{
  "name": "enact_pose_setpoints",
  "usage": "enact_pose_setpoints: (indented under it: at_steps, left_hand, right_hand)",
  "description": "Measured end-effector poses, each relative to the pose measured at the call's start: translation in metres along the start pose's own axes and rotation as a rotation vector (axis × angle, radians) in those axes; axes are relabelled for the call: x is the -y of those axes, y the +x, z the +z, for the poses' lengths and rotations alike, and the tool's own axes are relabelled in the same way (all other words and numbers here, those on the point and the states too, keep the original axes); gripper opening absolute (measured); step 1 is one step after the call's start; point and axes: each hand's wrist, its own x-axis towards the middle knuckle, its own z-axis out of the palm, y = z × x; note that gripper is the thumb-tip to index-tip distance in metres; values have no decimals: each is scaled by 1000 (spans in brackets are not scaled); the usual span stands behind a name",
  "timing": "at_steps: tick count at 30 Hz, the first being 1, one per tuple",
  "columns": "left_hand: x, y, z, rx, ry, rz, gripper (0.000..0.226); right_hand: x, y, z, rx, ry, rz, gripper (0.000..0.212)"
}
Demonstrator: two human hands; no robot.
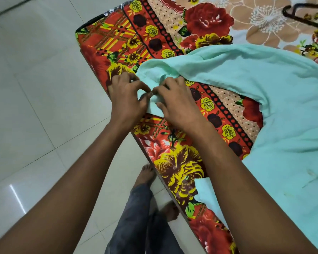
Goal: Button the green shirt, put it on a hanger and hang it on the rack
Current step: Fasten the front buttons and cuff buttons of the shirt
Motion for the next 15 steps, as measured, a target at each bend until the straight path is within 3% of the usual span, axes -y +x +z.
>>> enact_pose_setpoints:
  at_steps: [3, 8, 15]
  left_hand:
    - [-1, 7, -1, 22, -7, -17, 14]
    - [2, 6, -7, 89, -259, -48, 12]
    - [0, 3, -8, 98, -327, -81, 8]
  right_hand:
    - [-3, 2, -6, -54, 11, 27, 25]
    - [-6, 2, -11, -101, 33, -16, 26]
    - [-17, -1, -7, -161, 21, -138, 24]
